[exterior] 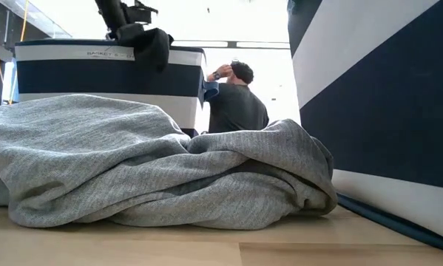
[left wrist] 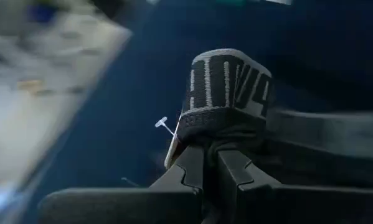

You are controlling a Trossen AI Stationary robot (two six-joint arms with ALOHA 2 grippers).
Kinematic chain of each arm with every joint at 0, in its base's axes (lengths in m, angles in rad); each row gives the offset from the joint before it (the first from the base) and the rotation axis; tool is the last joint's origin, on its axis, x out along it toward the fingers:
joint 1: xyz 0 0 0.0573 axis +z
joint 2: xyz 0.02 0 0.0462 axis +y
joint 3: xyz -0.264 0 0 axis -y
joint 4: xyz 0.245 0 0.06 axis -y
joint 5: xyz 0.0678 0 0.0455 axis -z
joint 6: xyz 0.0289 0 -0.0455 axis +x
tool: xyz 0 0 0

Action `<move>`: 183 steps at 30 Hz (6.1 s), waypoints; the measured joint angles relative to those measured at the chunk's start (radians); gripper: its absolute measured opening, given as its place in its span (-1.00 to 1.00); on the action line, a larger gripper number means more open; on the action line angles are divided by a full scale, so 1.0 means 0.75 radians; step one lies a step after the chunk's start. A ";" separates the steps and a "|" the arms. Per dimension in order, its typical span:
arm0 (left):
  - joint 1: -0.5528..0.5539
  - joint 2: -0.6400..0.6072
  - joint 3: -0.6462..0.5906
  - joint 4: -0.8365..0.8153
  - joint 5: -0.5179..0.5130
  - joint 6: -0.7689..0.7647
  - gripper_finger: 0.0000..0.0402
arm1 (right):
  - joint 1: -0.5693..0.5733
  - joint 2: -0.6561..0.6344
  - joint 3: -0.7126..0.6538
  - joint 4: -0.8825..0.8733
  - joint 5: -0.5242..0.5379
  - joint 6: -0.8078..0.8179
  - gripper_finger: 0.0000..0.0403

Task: Sort clothes
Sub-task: Put the black boxer shorts into the top blue laundry bin, then put the black shorts into the top blue laundry bin

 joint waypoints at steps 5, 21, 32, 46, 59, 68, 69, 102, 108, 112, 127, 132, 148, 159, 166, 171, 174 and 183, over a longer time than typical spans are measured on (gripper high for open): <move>-0.022 -0.001 -0.201 -0.014 0.130 -0.022 -1.00 | 0.000 0.000 -0.001 0.000 0.001 0.000 -0.19; 0.181 0.009 -0.022 -0.196 0.194 -0.331 -0.14 | -0.001 0.000 -0.002 0.001 0.004 0.035 -0.19; -0.038 -0.016 0.423 -0.505 0.977 0.233 -0.08 | -0.001 0.000 -0.002 0.001 0.004 0.035 -0.19; -0.504 -0.010 0.066 -0.253 0.205 0.306 -0.24 | -0.001 0.000 -0.002 0.001 0.008 0.027 -0.19; -0.392 0.008 0.067 -0.247 0.422 0.022 -0.97 | -0.001 0.000 -0.002 0.001 0.000 0.031 -0.19; -0.280 -0.048 0.253 -0.073 0.160 -0.282 -1.00 | -0.001 0.000 -0.002 0.002 -0.001 0.037 -0.19; -0.264 -0.051 0.253 -0.078 0.084 -0.282 -1.00 | -0.001 0.000 -0.002 0.002 -0.004 0.038 -0.19; 0.088 -0.245 -0.202 0.114 0.852 -0.639 -0.43 | -0.039 0.039 -0.002 0.132 -0.076 0.031 -0.19; 0.002 -0.435 -0.056 0.136 0.739 -0.574 -0.48 | -0.296 0.253 0.134 -0.083 -0.357 0.135 -0.19; -0.028 -0.555 -0.063 0.131 0.733 -0.575 -0.48 | -0.486 0.504 0.380 -0.493 -0.611 0.154 -0.19; -0.052 -0.702 -0.066 0.113 0.743 -0.546 -0.48 | -0.744 1.128 0.324 -0.986 -1.103 0.173 0.24; -0.052 -0.702 -0.066 0.113 0.744 -0.511 -0.48 | -0.732 1.195 0.239 -0.919 -1.108 0.187 0.26; -0.052 -0.700 -0.066 0.113 0.744 -0.503 -0.48 | -0.652 1.216 -0.100 -0.616 -1.133 0.237 -0.43; -0.052 -0.699 -0.066 0.113 0.745 -0.520 -0.48 | -0.607 0.971 0.167 -0.852 -0.474 0.326 -0.93; -0.051 -0.699 -0.066 0.117 0.739 -0.619 -0.48 | -0.572 0.627 0.437 -1.091 -0.042 0.444 -0.93; -0.051 -0.693 -0.066 0.150 0.737 -0.640 -0.48 | -0.480 0.375 0.583 -0.975 0.130 0.421 -0.97; -0.052 -0.692 -0.067 0.174 0.737 -0.702 -0.48 | -0.411 0.257 0.649 -0.853 0.042 0.251 -0.98; -0.051 -0.671 -0.067 0.401 0.735 -0.705 -0.48 | -0.087 0.089 0.566 -0.639 -0.879 0.155 -0.97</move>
